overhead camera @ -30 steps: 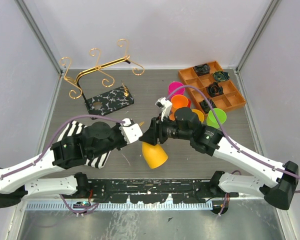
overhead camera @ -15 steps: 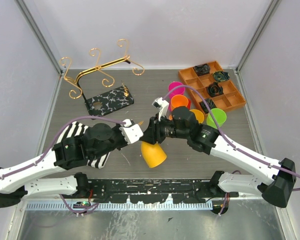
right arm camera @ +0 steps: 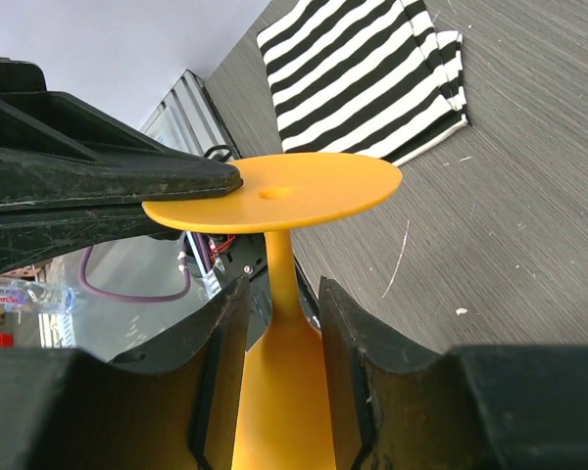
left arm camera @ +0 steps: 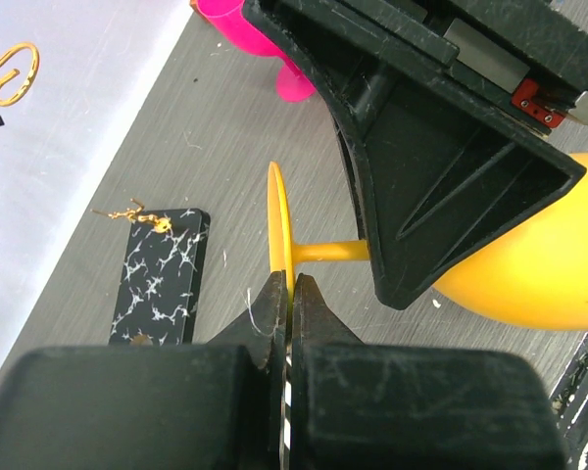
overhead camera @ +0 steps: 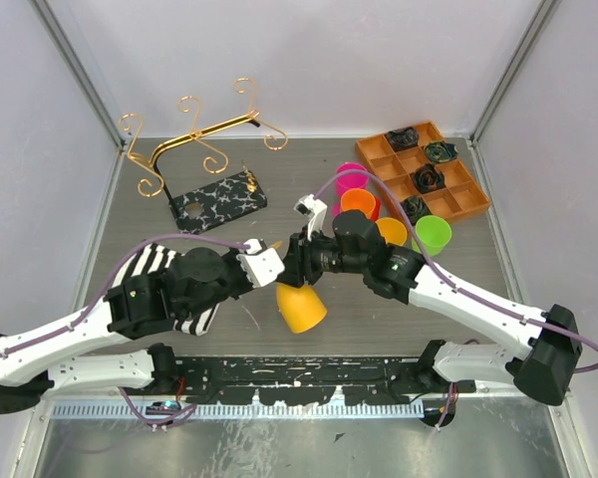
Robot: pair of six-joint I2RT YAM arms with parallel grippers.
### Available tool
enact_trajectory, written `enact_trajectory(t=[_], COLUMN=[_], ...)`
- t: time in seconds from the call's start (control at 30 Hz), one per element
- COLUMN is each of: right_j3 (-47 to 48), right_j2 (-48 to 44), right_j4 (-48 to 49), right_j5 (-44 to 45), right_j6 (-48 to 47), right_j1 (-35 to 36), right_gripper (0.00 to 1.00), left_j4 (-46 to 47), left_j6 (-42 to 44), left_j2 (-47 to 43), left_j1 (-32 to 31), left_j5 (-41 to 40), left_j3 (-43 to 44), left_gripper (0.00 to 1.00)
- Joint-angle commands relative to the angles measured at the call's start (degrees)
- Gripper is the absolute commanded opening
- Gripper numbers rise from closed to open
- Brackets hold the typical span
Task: Place the wine glass upside down on the wine glass rack
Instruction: Turn the wine glass upside down at the wine rack.
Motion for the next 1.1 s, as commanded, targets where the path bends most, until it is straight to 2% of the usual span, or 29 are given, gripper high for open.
enact_trajectory(t=[0.0,0.1,0.37,0.43,0.53,0.63,0.83,1.07], right_j3=[0.0,0.2,0.4,0.3,0.5,0.6,-0.2,0.6], right_j2=[-0.2,0.4,1.0,0.8,0.9,0.6,-0.9,-1.6], right_j4=[2.2,1.6,0.3,0.3,0.4,0.8,1.2,0.7], right_j5=[-2.7,-2.0,-1.3,-0.6,0.1,-0.2,1.4,4.6], right_j6=[0.0,-0.5,-1.2,-1.6,-1.8,-1.8,-1.9,-1.5], right_j1=[0.3,0.3,0.3,0.3,0.3,0.3,0.3,0.3], right_gripper=[0.40,0.39,0.25,0.19,0.03,0.01,0.01,0.01], left_j4=[3.9,4.0,4.3,4.5,5.0,5.3,6.5,6.0], left_j6=[0.2,0.3,0.3,0.4,0.4,0.3,0.2,-0.3], left_j2=[-0.8,-0.9,-0.2,-0.2,-0.2,-0.3,-1.1,-2.1], left_j1=[0.1,0.1,0.1,0.1,0.1,0.1,0.2,0.2], left_j5=[-2.0,-2.2,-4.3,-5.3,-6.1,-6.7,-6.9,-4.0], left_j3=[-0.2,-0.4,-0.5,-0.5,-0.8,-0.9,-1.7,-1.7], left_gripper=[0.00,0.00,0.00,0.00,0.00,0.00,0.33,0.48])
